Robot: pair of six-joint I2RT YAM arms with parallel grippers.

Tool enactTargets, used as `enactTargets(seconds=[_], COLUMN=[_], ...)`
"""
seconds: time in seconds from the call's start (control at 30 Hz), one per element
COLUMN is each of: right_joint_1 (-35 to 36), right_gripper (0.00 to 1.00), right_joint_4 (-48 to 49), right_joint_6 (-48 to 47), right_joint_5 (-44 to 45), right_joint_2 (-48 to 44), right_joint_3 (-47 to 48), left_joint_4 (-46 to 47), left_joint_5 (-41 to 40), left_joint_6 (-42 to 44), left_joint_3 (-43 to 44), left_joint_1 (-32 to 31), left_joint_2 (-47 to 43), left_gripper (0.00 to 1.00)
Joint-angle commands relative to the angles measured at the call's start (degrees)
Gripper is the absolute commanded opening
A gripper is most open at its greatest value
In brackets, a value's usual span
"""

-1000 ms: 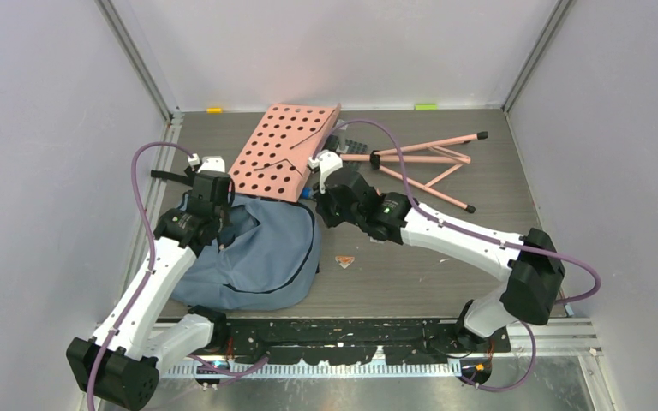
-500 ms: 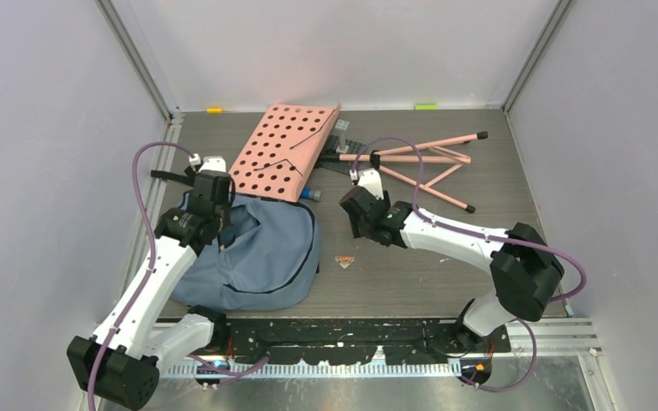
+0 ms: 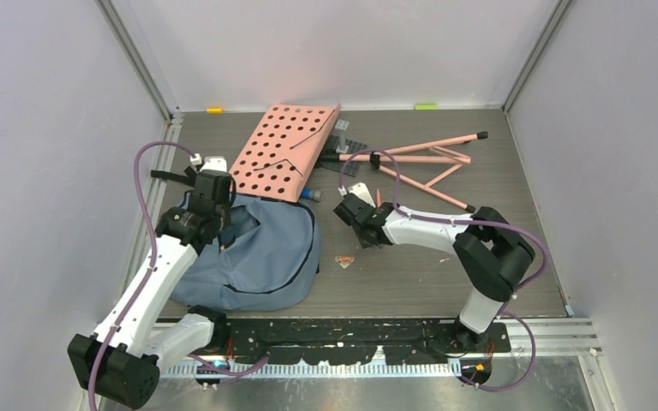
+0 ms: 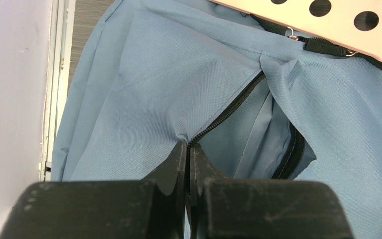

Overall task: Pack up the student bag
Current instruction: Place the personal item in the student bag.

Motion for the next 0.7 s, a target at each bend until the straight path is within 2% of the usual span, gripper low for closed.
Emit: enactTargets(seconds=[0.0, 0.3, 0.67], right_joint_1=[0.01, -0.05, 0.30], right_gripper=[0.39, 0.31, 0.31], right_joint_4=[0.52, -1.49, -4.13], right_joint_6=[-2.87, -3.80, -3.03], right_joint_5=[0.15, 1.63, 2.03], right_joint_2=[1.22, 3.12, 4.20], right_joint_3=[3.89, 5.21, 5.82], left_joint_4=[4.20, 4.21, 4.25], left_joint_5=[0.36, 0.41, 0.33], left_joint_6=[0.00, -0.01, -0.01], left_joint_3=[0.70, 0.70, 0.70], left_joint_1=[0.29, 0.31, 0.30], left_joint_2=[-0.17, -0.25, -0.26], left_gripper=[0.00, 0.00, 0.00])
